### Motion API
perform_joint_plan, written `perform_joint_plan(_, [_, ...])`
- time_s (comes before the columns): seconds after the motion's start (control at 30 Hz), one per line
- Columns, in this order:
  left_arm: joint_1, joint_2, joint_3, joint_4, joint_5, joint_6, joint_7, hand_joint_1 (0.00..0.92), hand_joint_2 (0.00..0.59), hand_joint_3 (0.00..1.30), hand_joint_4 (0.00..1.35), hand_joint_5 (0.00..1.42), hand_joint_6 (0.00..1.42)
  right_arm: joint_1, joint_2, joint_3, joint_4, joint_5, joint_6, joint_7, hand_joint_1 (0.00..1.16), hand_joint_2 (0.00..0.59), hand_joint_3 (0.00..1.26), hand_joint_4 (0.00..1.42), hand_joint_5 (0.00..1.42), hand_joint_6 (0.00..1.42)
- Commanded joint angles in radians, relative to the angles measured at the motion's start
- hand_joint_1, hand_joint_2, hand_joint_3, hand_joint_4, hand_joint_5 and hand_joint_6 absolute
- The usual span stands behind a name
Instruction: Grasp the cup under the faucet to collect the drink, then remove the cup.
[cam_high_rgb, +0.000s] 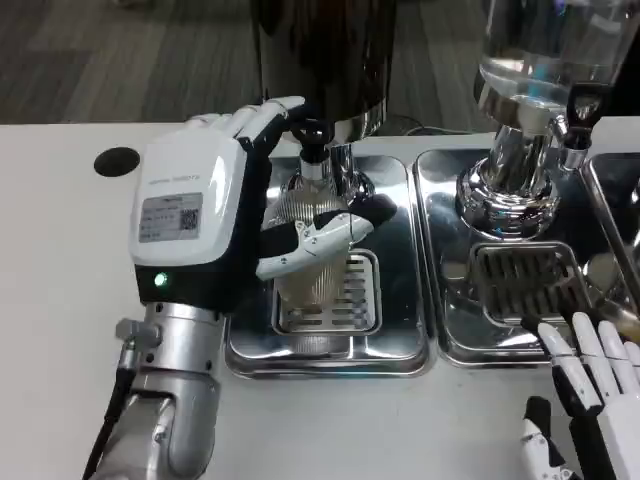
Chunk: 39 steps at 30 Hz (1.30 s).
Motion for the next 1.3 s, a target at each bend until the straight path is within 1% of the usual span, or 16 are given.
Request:
perform_joint_plan(0.03, [0.039,0.011,-0.005,0.003,0.021,-0.006,-0.005,0.000,0.060,0.43,0.43,0.48,0.38,-0.003,0.000,0.003,-0.004,-0.005,0.001,0.001,0.09,0.561,0.12,0.00,0.00,0.06])
perform_joint_plan(0.67, [0.063,0.008,0.006,0.000,0.015,-0.022,0.000,0.000,0.060,0.44,0.42,0.48,0.39,0.000,0.001,0.008,-0.003,0.002,-0.004,-0.004,0.10,0.561,0.12,0.00,0.00,0.06])
perform_joint_plan(0.83, [0.065,0.007,-0.005,0.003,0.027,-0.021,-0.001,0.000,0.060,0.44,0.42,0.48,0.39,0.004,0.001,0.006,0.001,0.007,-0.005,-0.007,0.10,0.556,0.12,0.00,0.00,0.06])
perform_joint_plan(1.3, [0.090,-0.003,-0.010,0.002,0.043,-0.021,0.004,0.000,0.060,0.45,0.42,0.48,0.39,0.011,-0.007,0.008,0.000,-0.004,-0.006,-0.008,0.09,0.551,0.12,0.00,0.00,0.06])
